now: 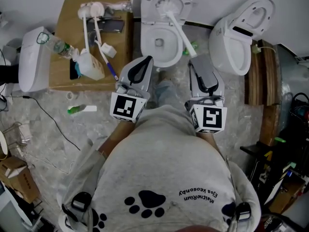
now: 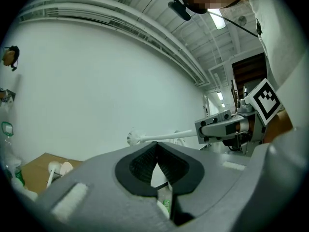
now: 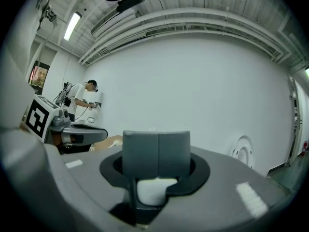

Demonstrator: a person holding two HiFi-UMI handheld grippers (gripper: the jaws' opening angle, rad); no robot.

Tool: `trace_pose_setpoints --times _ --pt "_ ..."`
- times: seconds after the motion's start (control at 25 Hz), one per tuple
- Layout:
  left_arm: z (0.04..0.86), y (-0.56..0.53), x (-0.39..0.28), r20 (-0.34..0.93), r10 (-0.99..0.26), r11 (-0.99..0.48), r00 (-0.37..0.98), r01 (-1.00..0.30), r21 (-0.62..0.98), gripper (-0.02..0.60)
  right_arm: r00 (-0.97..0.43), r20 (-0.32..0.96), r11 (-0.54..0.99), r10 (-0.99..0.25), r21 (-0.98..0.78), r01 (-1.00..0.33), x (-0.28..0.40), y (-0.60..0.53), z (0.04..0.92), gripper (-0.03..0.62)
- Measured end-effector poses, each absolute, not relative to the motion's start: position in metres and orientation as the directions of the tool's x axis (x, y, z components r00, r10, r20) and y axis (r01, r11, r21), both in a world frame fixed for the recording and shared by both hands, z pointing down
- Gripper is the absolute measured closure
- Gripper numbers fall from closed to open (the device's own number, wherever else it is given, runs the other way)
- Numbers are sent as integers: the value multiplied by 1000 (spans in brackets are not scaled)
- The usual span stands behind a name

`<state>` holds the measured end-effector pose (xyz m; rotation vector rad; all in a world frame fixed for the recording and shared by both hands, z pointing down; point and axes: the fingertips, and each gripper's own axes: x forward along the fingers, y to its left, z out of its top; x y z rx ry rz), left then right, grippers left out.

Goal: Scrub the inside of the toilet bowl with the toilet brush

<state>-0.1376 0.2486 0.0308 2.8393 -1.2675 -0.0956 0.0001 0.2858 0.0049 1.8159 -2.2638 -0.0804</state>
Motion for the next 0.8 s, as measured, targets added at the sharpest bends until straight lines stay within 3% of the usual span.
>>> trace_pose_setpoints --times 0.8 --pt "30 102 -41 23 -814 -580 580 -814 20 583 -395 229 429 -890 121 -895 79 121 34 439"
